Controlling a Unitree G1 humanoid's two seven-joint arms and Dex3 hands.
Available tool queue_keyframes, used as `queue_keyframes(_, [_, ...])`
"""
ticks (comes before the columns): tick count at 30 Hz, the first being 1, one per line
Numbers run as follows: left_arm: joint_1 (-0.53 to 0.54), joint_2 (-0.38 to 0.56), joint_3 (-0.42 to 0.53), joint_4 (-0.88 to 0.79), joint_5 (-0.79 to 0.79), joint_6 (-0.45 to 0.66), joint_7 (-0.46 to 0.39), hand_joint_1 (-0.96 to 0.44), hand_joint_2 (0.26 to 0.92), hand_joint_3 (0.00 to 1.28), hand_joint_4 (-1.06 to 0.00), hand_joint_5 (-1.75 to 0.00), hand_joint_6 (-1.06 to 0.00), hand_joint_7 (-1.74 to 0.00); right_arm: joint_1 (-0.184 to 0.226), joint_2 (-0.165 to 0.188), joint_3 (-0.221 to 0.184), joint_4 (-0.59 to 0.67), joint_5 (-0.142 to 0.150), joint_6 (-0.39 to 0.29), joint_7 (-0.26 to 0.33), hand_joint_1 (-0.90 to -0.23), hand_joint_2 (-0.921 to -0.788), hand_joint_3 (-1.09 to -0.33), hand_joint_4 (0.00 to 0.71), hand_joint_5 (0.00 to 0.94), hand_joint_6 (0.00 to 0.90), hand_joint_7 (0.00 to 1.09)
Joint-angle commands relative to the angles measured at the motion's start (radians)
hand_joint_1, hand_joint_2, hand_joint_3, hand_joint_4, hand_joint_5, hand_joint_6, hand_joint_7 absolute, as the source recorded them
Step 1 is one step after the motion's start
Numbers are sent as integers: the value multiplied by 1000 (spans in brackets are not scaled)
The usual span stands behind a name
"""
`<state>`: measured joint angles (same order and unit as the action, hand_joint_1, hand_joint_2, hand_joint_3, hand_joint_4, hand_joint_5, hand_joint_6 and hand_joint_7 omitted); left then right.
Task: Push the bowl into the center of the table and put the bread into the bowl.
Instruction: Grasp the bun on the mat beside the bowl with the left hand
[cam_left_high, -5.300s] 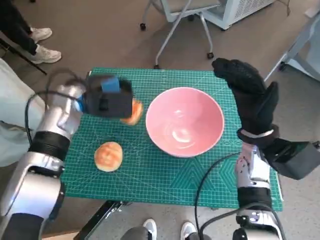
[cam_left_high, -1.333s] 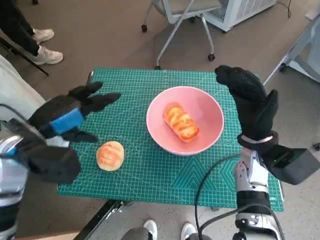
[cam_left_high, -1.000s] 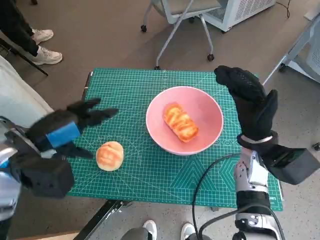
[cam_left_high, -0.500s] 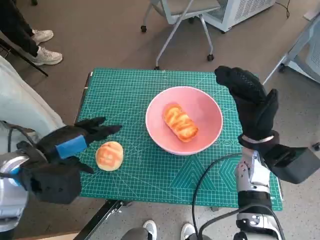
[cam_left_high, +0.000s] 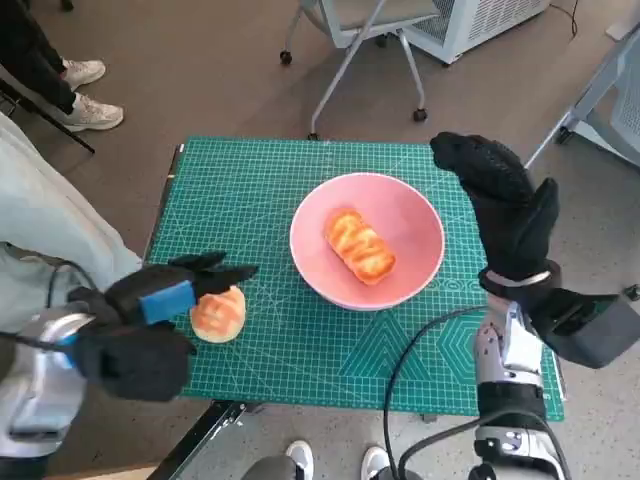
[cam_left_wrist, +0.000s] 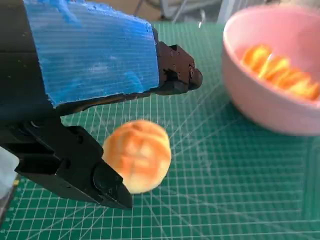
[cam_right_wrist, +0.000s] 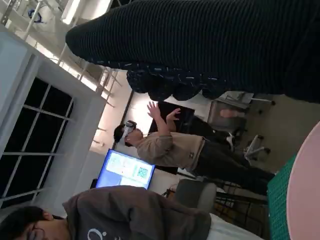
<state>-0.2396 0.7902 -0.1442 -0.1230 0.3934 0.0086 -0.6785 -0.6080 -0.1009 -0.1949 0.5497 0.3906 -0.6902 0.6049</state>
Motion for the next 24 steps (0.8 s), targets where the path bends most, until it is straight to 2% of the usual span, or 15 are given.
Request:
queue_keyframes(1, [-45,-25,-56,89,51,-21,24,215,716,10,-167,-19,-243,-13,24,-6,-3,4,-3,8,-5,-669,-921,-728,196,1,47,550])
queue_keyframes(4, [-66,-35,-86,136,89,-22,38,245,743,17,-246,-18,-300,-20,25,-6,-5,2,-2,7,-5,-665,-921,-731,196,1,48,549])
queue_keyframes(7, [-83,-41,-113,167,126,-14,47,267,784,25,-357,-21,-402,-34,26,-7,-5,1,-2,7,-7,-659,-921,-732,197,1,49,548])
queue_keyframes(10, [-97,-46,-137,198,167,-15,63,265,838,32,-516,-31,-572,-62,26,-7,-5,1,-3,7,-9,-658,-921,-732,197,2,50,546])
queue_keyframes(13, [-104,-48,-150,231,195,-41,94,259,869,32,-648,-50,-694,-92,27,-6,-5,-2,-4,7,-12,-660,-921,-733,198,2,50,544])
queue_keyframes(14, [-105,-45,-154,242,207,-58,112,260,882,33,-721,-72,-752,-112,28,-6,-4,-3,-4,7,-12,-660,-921,-734,198,1,51,544])
queue_keyframes(15, [-105,-39,-157,253,221,-80,136,209,890,28,-735,-275,-734,-303,28,-6,-4,-3,-5,6,-13,-661,-921,-734,198,1,51,544])
queue_keyframes(16, [-104,-36,-159,260,231,-95,152,109,901,45,-737,-728,-686,-672,29,-6,-4,-3,-5,6,-14,-662,-921,-735,197,1,50,543])
queue_keyframes(18, [-103,-29,-158,272,242,-126,180,58,905,45,-748,-951,-681,-840,28,-6,-4,-1,-6,6,-16,-663,-921,-736,197,1,50,542])
queue_keyframes(21, [-101,-24,-147,276,240,-147,194,22,905,42,-759,-1085,-686,-971,28,-5,-3,-2,-6,7,-18,-663,-921,-736,197,1,50,542])
queue_keyframes(24, [-97,-18,-135,269,231,-159,197,10,901,43,-770,-1068,-687,-1071,29,-4,-2,-4,-6,8,-20,-664,-921,-737,197,1,50,541])
